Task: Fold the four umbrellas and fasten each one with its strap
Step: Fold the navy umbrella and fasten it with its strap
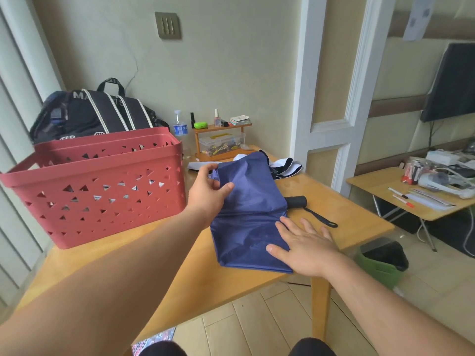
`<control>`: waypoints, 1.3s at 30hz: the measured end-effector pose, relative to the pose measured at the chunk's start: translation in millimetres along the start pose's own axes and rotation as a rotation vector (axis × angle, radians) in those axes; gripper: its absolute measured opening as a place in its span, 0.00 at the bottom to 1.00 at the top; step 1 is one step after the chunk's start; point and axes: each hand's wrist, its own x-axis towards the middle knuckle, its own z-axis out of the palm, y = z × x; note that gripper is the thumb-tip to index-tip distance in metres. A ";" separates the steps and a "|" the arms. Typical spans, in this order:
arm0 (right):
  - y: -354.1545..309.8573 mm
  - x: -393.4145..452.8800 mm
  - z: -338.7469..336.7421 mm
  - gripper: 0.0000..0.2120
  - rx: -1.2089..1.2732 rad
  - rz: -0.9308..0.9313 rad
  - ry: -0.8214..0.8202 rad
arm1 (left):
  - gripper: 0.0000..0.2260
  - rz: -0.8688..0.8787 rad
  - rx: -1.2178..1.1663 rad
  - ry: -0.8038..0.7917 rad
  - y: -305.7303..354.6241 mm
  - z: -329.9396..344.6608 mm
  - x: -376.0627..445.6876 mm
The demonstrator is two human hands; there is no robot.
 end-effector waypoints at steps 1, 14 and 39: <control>-0.3 -0.8 -0.5 0.41 0.008 0.001 0.010 | 0.22 0.033 0.003 0.027 -0.1 -1.1 -4.7; -15.7 -5.9 -49.8 0.30 0.757 -0.178 0.781 | 0.20 0.162 -0.088 0.036 0.6 -40.6 -59.9; -10.7 -42.3 2.4 0.11 0.224 -0.433 0.936 | 0.12 0.317 0.253 -0.060 -48.3 -42.0 -114.5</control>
